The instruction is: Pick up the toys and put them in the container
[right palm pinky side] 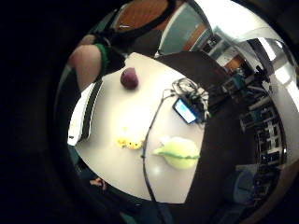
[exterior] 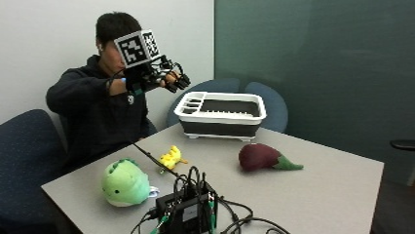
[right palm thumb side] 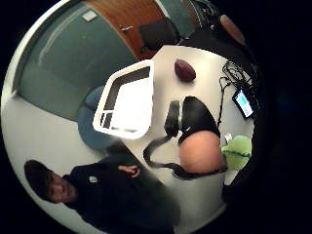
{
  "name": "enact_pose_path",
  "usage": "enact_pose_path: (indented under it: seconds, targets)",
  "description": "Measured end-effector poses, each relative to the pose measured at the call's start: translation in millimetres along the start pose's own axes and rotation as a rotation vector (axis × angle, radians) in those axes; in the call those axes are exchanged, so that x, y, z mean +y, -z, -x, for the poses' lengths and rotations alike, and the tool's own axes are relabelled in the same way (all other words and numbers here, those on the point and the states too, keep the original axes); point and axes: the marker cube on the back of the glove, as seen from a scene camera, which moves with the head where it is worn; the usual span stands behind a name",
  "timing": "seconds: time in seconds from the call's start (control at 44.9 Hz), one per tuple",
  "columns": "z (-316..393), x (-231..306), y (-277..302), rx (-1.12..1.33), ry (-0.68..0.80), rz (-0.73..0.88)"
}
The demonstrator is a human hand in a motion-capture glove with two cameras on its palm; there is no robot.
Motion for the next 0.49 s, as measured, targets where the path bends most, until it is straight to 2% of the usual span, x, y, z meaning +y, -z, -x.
enact_pose_path:
  seconds: [0.223,0.334,0.49]
  targets:
    - [0,-36,2,0.08,-0.008,0.13]
    - [-1,-60,2,0.025,-0.015,0.191]
    - [-9,-105,-8,-0.035,-0.054,0.361]
